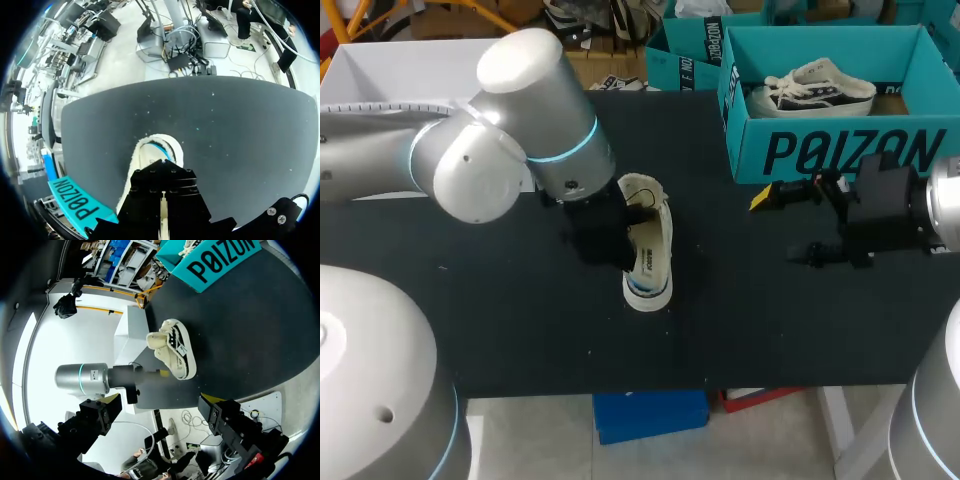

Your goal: Take the shoe out of the shoebox, open the shoe tongue, remove and reinsert the insole, then place the shoe into the shoebox

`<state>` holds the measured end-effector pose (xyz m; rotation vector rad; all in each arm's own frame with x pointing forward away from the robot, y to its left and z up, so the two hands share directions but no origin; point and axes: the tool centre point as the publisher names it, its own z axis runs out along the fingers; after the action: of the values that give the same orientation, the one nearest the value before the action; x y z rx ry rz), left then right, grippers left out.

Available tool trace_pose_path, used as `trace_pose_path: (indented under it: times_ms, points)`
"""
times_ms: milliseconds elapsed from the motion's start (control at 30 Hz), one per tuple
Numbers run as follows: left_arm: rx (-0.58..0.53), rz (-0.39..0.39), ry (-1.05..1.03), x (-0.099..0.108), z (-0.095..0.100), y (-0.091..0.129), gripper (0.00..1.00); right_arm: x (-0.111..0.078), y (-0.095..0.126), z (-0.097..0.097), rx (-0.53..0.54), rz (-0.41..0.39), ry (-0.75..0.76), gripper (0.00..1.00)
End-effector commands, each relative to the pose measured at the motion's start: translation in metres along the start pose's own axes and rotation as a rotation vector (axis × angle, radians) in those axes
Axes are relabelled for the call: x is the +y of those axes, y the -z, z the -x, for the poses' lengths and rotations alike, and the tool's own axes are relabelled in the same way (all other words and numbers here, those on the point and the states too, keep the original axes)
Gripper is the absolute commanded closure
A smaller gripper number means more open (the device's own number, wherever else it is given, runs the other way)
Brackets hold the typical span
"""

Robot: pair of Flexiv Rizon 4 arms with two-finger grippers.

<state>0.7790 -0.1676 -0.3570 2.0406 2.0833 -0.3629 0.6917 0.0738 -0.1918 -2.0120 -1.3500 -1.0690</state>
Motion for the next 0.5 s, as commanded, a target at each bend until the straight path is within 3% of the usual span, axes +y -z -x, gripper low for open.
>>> trace_pose_path:
  times_ms: [33,500]
  points:
    - [0.014,-0.006,0.005,0.005,0.004,-0.011,1.0,0.0,0.0,0.0,-0.001,0.001,0.0,0.0]
    - [0.046,-0.028,0.023,0.011,0.001,-0.036,1.0,0.0,0.0,0.0,-0.001,0.001,0.0,0.0]
